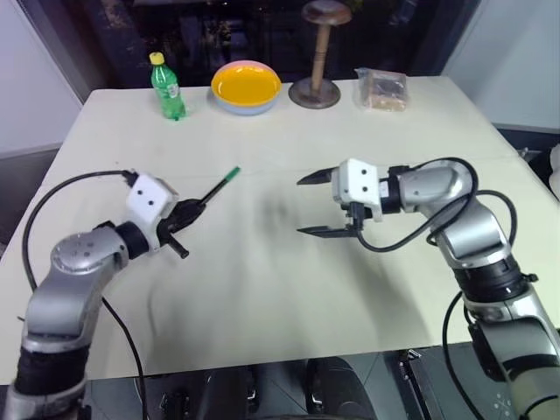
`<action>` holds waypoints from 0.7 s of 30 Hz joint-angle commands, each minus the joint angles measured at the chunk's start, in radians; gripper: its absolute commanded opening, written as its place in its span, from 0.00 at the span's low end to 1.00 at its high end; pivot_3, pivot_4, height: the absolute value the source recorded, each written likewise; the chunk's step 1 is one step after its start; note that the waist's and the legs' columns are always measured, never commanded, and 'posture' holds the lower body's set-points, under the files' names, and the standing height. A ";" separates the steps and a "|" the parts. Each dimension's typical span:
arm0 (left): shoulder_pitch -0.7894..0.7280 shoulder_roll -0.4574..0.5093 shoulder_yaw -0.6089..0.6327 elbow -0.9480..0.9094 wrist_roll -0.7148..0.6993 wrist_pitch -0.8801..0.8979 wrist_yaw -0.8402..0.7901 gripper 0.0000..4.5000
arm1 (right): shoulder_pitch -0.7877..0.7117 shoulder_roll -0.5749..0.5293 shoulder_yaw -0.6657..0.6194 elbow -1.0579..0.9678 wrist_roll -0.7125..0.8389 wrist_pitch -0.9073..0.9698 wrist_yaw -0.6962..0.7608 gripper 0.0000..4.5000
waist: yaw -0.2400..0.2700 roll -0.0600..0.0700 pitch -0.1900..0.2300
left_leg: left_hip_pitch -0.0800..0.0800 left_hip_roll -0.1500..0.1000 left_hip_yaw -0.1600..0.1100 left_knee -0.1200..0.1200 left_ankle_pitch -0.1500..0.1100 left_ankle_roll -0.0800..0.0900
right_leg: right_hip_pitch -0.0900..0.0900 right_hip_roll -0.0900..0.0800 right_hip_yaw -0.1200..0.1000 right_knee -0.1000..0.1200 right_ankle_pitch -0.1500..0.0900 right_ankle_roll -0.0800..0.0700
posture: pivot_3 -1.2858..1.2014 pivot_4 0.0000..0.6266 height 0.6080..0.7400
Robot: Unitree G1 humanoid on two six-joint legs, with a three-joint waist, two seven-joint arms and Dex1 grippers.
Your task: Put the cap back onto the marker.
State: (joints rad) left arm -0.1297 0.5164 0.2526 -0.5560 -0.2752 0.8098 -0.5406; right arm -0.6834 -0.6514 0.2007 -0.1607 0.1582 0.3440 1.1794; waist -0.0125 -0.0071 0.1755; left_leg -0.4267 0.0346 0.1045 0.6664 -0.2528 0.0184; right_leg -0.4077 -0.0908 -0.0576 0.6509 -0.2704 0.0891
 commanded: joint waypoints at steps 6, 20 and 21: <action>0.107 -0.261 0.078 -0.354 0.010 0.437 0.352 0.00 | 0.052 -0.028 -0.056 -0.118 0.063 0.082 -0.049 0.99 | 0.003 -0.002 -0.001 | 0.001 0.000 -0.002 0.000 0.000 0.000 | 0.002 0.000 0.000 0.000 0.000 0.000 | 0.52 0.24 1.00; 0.171 -0.374 0.110 -0.419 0.051 0.568 0.467 0.00 | 0.027 -0.038 -0.125 -0.176 0.245 0.205 -0.052 0.99 | 0.002 -0.002 -0.001 | 0.001 -0.001 -0.003 0.000 0.000 0.000 | 0.002 -0.004 0.000 0.000 -0.001 -0.002 | 0.52 0.24 1.00; 0.178 -0.374 0.107 -0.416 0.051 0.562 0.466 0.00 | 0.023 -0.046 -0.137 -0.180 0.263 0.217 -0.050 0.99 | 0.002 -0.002 -0.001 | 0.001 -0.001 -0.003 0.000 0.000 0.000 | 0.002 -0.005 0.000 0.000 -0.002 -0.005 | 0.52 0.24 1.00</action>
State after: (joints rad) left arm 0.0452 0.1435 0.3659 -0.9130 -0.2285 1.3891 -0.0789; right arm -0.6328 -0.6836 0.1141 -0.2932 0.3771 0.5494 1.1265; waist -0.0102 -0.0095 0.1747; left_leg -0.4256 0.0333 0.1014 0.6665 -0.2532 0.0183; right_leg -0.4060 -0.0957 -0.0580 0.6507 -0.2723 0.0842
